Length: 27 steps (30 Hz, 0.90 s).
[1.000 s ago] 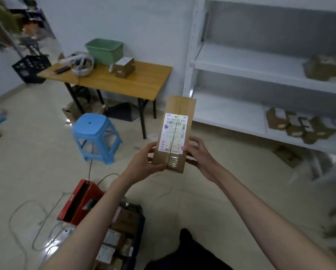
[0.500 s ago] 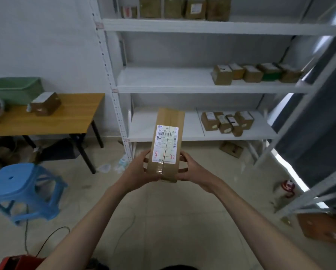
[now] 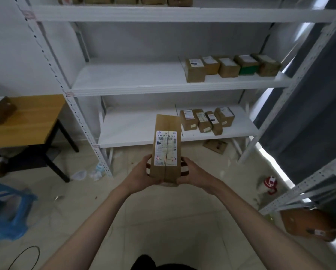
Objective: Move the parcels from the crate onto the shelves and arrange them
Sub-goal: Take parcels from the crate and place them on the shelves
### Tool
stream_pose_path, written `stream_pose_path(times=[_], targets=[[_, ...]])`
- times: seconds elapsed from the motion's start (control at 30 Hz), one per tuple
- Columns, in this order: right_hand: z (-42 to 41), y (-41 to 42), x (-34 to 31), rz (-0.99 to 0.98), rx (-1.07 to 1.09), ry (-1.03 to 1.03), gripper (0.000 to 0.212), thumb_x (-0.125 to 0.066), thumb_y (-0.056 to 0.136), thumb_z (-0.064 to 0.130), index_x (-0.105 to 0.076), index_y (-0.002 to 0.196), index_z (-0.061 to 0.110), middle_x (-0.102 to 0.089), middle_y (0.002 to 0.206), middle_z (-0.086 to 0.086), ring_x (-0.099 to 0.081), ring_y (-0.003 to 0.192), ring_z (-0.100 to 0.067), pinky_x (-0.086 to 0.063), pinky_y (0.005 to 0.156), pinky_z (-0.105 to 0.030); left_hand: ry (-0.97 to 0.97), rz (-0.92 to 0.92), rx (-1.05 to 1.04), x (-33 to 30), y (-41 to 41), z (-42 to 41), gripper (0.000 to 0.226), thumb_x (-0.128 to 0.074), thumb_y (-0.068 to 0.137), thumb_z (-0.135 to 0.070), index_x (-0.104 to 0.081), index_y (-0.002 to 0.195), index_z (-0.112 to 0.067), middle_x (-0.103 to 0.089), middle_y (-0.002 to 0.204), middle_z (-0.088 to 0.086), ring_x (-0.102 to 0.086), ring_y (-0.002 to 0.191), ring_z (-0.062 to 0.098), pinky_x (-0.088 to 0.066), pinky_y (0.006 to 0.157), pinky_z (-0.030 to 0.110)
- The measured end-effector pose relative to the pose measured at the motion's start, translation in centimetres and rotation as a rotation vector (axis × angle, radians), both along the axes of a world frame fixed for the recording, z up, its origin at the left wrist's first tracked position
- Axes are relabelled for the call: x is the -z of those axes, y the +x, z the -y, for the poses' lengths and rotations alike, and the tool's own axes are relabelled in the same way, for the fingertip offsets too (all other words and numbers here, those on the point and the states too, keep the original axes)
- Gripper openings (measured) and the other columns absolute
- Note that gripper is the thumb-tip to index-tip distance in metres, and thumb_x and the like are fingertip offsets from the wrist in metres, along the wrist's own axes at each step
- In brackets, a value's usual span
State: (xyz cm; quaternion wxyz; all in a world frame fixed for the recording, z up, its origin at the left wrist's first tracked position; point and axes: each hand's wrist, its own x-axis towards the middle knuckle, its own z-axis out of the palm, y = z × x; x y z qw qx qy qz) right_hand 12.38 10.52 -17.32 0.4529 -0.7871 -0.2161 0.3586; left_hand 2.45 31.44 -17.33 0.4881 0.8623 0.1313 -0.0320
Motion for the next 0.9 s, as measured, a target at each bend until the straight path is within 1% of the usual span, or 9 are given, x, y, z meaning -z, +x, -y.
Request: stream_pose_path(times=[0.07,0.13,0.2,0.3,0.5,0.6,0.7,0.8,0.9], targets=[[0.5,2.0,0.2,-0.003,-0.012,-0.002,0.085,-0.083,0.078,0.021,-0.035,0.147,0.032,-0.045,0.139,-0.002,-0.061,0.114,-0.019,-0.055,0.096,-0.038,-0.005,-0.027,0.020,0.4,2.3,0.5,0.101,-0.087,0.069,-0.021,-0.027,0.150,-0.021,-0.057,0.123,0.001,-0.061,0.107,0.021,-0.059,0.082,0.035],[0.7,3.9,0.5,-0.015,-0.023,0.009,0.081,-0.081,0.081,0.015,-0.036,0.146,0.033,-0.047,0.137,-0.002,-0.062,0.113,-0.020,-0.056,0.092,-0.032,-0.002,-0.054,0.039,0.7,4.7,0.6,0.100,-0.085,0.071,-0.021,-0.025,0.151,-0.021,-0.057,0.120,-0.001,-0.061,0.106,0.020,-0.058,0.080,0.030],[0.8,6.2,1.0,-0.030,-0.029,0.005,0.083,-0.079,0.082,0.013,-0.034,0.148,0.032,-0.048,0.136,0.000,-0.062,0.112,-0.020,-0.056,0.087,-0.028,0.007,-0.087,0.059,1.1,7.2,0.4,0.098,-0.084,0.073,-0.023,-0.025,0.151,-0.021,-0.057,0.117,-0.002,-0.062,0.103,0.019,-0.054,0.075,0.021],[0.5,9.7,1.8,-0.038,-0.034,-0.034,0.089,-0.080,0.082,0.014,-0.029,0.152,0.032,-0.049,0.137,0.003,-0.060,0.115,-0.018,-0.054,0.084,-0.024,0.021,-0.152,0.102,2.0,11.0,-0.3,0.098,-0.084,0.074,-0.028,-0.024,0.151,-0.021,-0.057,0.120,0.002,-0.063,0.102,0.020,-0.053,0.081,0.026],[-1.3,17.6,3.7,-0.094,-0.031,-0.137,0.102,-0.082,0.078,0.009,-0.021,0.156,0.028,-0.047,0.136,0.010,-0.051,0.128,-0.021,-0.053,0.095,-0.033,0.004,-0.265,0.155,4.8,19.6,-2.5,0.095,-0.085,0.072,-0.032,-0.030,0.149,-0.019,-0.055,0.129,0.004,-0.062,0.107,0.023,-0.053,0.092,0.037],[-2.3,21.4,4.4,-0.121,-0.038,-0.183,0.099,-0.081,0.077,0.003,-0.025,0.155,0.025,-0.049,0.134,0.006,-0.051,0.126,-0.023,-0.052,0.095,-0.034,0.026,-0.323,0.200,6.1,23.6,-3.8,0.095,-0.086,0.070,-0.033,-0.033,0.148,-0.017,-0.055,0.131,0.003,-0.061,0.109,0.022,-0.054,0.093,0.040],[-3.3,24.8,5.2,-0.125,-0.041,-0.227,0.097,-0.081,0.077,0.004,-0.026,0.154,0.022,-0.050,0.135,0.001,-0.050,0.127,-0.025,-0.048,0.104,-0.044,0.035,-0.352,0.238,7.0,27.3,-4.8,0.093,-0.087,0.070,-0.026,-0.034,0.147,-0.015,-0.055,0.132,0.004,-0.059,0.113,0.020,-0.055,0.092,0.039],[-4.1,28.0,6.1,-0.121,-0.050,-0.254,0.094,-0.081,0.077,0.005,-0.028,0.153,0.020,-0.050,0.129,0.002,-0.051,0.125,-0.026,-0.048,0.105,-0.047,0.063,-0.386,0.272,7.8,30.8,-5.4,0.095,-0.088,0.068,-0.023,-0.034,0.146,-0.013,-0.055,0.133,0.004,-0.057,0.118,0.020,-0.055,0.092,0.037],[-4.9,31.7,7.2,-0.113,-0.053,-0.263,0.090,-0.082,0.078,0.010,-0.031,0.152,0.022,-0.051,0.125,0.002,-0.054,0.121,-0.026,-0.050,0.101,-0.046,0.069,-0.421,0.262,9.0,34.6,-5.9,0.093,-0.087,0.069,-0.020,-0.036,0.146,-0.012,-0.056,0.133,0.006,-0.058,0.116,0.022,-0.055,0.093,0.038]])
